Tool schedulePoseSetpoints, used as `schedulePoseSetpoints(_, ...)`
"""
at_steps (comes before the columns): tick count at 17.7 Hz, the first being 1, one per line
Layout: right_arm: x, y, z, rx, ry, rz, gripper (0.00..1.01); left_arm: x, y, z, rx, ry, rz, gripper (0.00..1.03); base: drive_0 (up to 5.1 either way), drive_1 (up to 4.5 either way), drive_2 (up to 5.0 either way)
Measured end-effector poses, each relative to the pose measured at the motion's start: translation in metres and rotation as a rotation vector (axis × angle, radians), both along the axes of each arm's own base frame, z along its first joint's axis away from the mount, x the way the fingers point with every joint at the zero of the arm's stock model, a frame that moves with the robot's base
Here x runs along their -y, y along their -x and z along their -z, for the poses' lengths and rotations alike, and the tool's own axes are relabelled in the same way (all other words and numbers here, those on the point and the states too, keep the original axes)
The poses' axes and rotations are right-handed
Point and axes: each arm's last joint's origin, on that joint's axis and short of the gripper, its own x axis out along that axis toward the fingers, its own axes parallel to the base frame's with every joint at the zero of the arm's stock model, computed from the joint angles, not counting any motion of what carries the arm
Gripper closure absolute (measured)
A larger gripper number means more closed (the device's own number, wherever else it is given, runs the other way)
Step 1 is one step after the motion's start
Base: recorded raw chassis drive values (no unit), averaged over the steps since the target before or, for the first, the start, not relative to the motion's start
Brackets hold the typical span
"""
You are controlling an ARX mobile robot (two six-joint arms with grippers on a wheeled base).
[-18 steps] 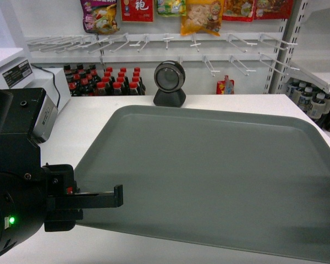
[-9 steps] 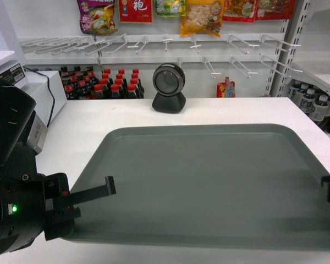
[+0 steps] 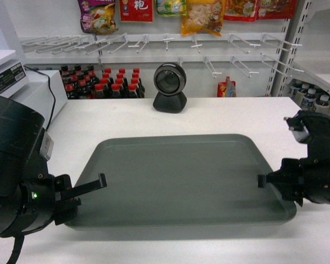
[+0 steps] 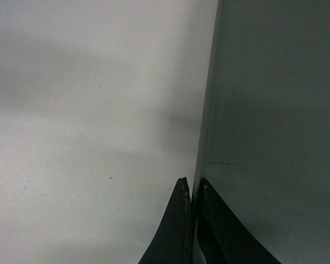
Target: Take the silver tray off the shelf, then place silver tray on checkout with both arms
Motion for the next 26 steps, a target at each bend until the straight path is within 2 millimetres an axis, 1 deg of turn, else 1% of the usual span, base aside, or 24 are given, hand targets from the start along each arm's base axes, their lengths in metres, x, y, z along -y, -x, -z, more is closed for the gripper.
schedulePoseSetpoints(1, -0.002, 0.002, 0.008, -0.018, 0.029, 0.002, 0.98, 0.002, 0.001, 0.005, -0.016, -0.02, 0.006, 1.0, 0.0, 0.0, 0.0)
schedulePoseSetpoints(2, -0.003, 0.004, 0.011, -0.024, 0.047, 0.005, 0.96, 0.004, 0.001, 0.008, -0.026, -0.031, 0.008, 1.0, 0.0, 0.0, 0.0)
schedulePoseSetpoints(3, -0.005, 0.005, 0.013, -0.03, 0.071, -0.007, 0.85, 0.007, 0.002, 0.011, -0.029, -0.034, 0.006, 0.98, 0.0, 0.0, 0.0)
schedulePoseSetpoints(5, -0.007, 0.011, 0.014, -0.002, 0.084, -0.01, 0.63, 0.013, 0.006, 0.014, -0.036, -0.047, 0.006, 0.76, 0.0, 0.0, 0.0)
schedulePoseSetpoints(6, -0.002, 0.014, 0.009, 0.027, 0.07, 0.009, 0.5, 0.015, 0.009, 0.01, -0.015, -0.038, 0.003, 0.63, 0.0, 0.0, 0.0)
schedulePoseSetpoints(7, 0.011, 0.021, -0.013, 0.088, 0.03, 0.059, 0.31, 0.016, 0.017, -0.014, 0.104, -0.059, -0.023, 0.45, 0.0, 0.0, 0.0)
schedulePoseSetpoints(8, 0.014, 0.017, -0.022, 0.187, 0.033, 0.094, 0.26, 0.017, 0.021, -0.032, 0.175, -0.071, -0.053, 0.37, 0.0, 0.0, 0.0)
schedulePoseSetpoints(9, 0.015, 0.018, -0.02, 0.326, 0.08, 0.158, 0.33, 0.019, 0.025, -0.051, 0.265, -0.079, -0.074, 0.3, 0.0, 0.0, 0.0)
schedulePoseSetpoints(10, 0.02, 0.033, -0.009, 0.373, 0.155, 0.217, 0.44, 0.02, 0.029, -0.061, 0.524, -0.028, 0.014, 0.39, 0.0, 0.0, 0.0)
schedulePoseSetpoints(11, 0.024, 0.065, 0.003, 0.345, 0.197, 0.211, 0.55, 0.009, 0.04, -0.062, 0.658, -0.057, 0.067, 0.49, 0.0, 0.0, 0.0)
schedulePoseSetpoints(12, 0.029, 0.081, 0.0, 0.354, 0.212, 0.221, 0.64, -0.008, 0.056, -0.05, 0.664, -0.149, 0.096, 0.59, 0.0, 0.0, 0.0)
schedulePoseSetpoints(13, 0.035, 0.086, -0.018, 0.425, 0.207, 0.251, 0.75, -0.022, 0.072, -0.048, 0.713, -0.215, 0.1, 0.7, 0.0, 0.0, 0.0)
schedulePoseSetpoints(14, 0.037, 0.089, -0.035, 0.501, 0.191, 0.262, 0.84, -0.028, 0.078, -0.066, 0.829, -0.227, 0.1, 0.8, 0.0, 0.0, 0.0)
schedulePoseSetpoints(15, 0.038, 0.098, -0.046, 0.542, 0.181, 0.254, 0.95, -0.032, 0.082, -0.082, 0.896, -0.237, 0.114, 0.91, 0.0, 0.0, 0.0)
schedulePoseSetpoints(16, 0.039, 0.112, -0.046, 0.527, 0.188, 0.242, 0.99, -0.037, 0.09, -0.085, 0.87, -0.249, 0.136, 1.02, 0.0, 0.0, 0.0)
schedulePoseSetpoints(17, 0.043, 0.125, -0.046, 0.508, 0.196, 0.246, 0.99, -0.043, 0.1, -0.081, 0.839, -0.264, 0.14, 1.01, 0.0, 0.0, 0.0)
schedulePoseSetpoints(18, 0.046, 0.133, -0.054, 0.544, 0.19, 0.258, 0.99, -0.048, 0.108, -0.079, 0.829, -0.272, 0.139, 1.02, 0.0, 0.0, 0.0)
schedulePoseSetpoints(20, 0.055, 0.145, -0.073, 0.657, 0.161, 0.262, 0.99, -0.055, 0.119, -0.085, 0.858, -0.27, 0.134, 1.02, 0.0, 0.0, 0.0)
schedulePoseSetpoints(21, 0.057, 0.154, -0.079, 0.693, 0.16, 0.276, 0.99, -0.058, 0.126, -0.085, 0.857, -0.269, 0.136, 1.02, 0.0, 0.0, 0.0)
schedulePoseSetpoints(24, 0.056, 0.172, -0.086, 0.7, 0.158, 0.272, 0.99, -0.064, 0.14, -0.084, 0.853, -0.267, 0.138, 1.02, 0.0, 0.0, 0.0)
schedulePoseSetpoints(26, 0.056, 0.181, -0.09, 0.705, 0.157, 0.273, 0.99, -0.076, 0.148, -0.085, 0.856, -0.268, 0.133, 1.02, 0.0, 0.0, 0.0)
